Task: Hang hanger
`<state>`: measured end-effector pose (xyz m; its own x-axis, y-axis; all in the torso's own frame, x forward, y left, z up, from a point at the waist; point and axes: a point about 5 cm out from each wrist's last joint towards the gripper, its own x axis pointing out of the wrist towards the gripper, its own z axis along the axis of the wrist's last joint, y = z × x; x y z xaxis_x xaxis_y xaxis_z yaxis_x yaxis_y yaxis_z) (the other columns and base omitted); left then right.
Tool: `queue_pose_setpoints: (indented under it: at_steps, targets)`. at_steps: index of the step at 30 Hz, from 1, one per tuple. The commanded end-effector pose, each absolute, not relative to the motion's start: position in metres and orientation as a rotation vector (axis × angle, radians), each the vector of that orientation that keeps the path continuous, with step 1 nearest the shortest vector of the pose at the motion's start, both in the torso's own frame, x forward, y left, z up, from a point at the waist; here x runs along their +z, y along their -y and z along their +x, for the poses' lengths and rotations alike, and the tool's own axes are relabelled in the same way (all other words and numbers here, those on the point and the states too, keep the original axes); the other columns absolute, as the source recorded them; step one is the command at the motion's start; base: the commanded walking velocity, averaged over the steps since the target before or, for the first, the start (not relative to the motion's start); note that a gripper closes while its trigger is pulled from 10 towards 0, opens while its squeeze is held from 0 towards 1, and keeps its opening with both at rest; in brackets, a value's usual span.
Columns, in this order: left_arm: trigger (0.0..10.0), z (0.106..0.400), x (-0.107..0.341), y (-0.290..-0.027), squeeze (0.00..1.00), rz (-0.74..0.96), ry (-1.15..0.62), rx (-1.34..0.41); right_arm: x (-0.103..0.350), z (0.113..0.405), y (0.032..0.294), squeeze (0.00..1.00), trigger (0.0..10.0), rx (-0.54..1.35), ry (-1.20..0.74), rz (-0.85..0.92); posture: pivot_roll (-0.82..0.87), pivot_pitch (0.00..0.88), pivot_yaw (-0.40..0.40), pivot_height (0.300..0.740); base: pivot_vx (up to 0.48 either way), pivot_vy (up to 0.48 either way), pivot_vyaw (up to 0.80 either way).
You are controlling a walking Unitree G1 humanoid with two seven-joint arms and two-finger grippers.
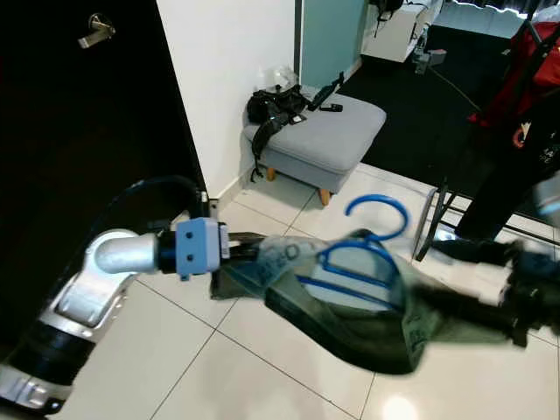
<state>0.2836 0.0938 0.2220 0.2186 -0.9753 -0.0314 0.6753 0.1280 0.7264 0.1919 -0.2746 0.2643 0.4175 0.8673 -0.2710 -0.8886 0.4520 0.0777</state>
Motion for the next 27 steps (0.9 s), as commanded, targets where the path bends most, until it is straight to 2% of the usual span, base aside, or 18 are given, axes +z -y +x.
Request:
queue_pose_setpoints:
  at_steps: [1,6,13,14,21,27]
  targets:
    - [10.0,0.279,0.227,-0.09,0.0,0.709,0.554,-1.337,0.264,0.192,0.273,0.0,10.0,1.137,-0.323,-0.129,-0.07,0.115,-0.004,0.74,0.0,0.0,0.0]
    - [10.0,0.275,0.233,-0.089,0.0,0.706,0.574,-1.391,0.264,0.19,0.274,0.0,10.0,1.177,-0.353,-0.142,-0.07,0.11,-0.004,0.74,0.0,0.0,0.0]
    - [10.0,0.269,0.237,-0.084,0.0,0.697,0.595,-1.433,0.253,0.188,0.263,0.0,10.0,1.254,-0.398,-0.117,-0.07,0.107,-0.003,0.74,0.0,0.0,0.0]
    - [10.0,0.269,0.237,-0.083,0.0,0.695,0.598,-1.438,0.25,0.188,0.26,0.0,0.0,1.271,-0.414,-0.109,-0.07,0.108,-0.005,0.74,0.0,0.0,0.0]
    - [10.0,0.269,0.236,-0.079,0.0,0.693,0.607,-1.44,0.242,0.187,0.251,0.0,0.0,1.335,-0.441,-0.087,-0.07,0.111,-0.009,0.74,0.0,0.0,0.0]
    - [10.0,0.271,0.234,-0.078,0.0,0.702,0.6,-1.446,0.242,0.193,0.252,0.0,0.0,1.318,-0.424,-0.11,-0.07,0.111,-0.008,0.74,0.0,0.0,0.0]
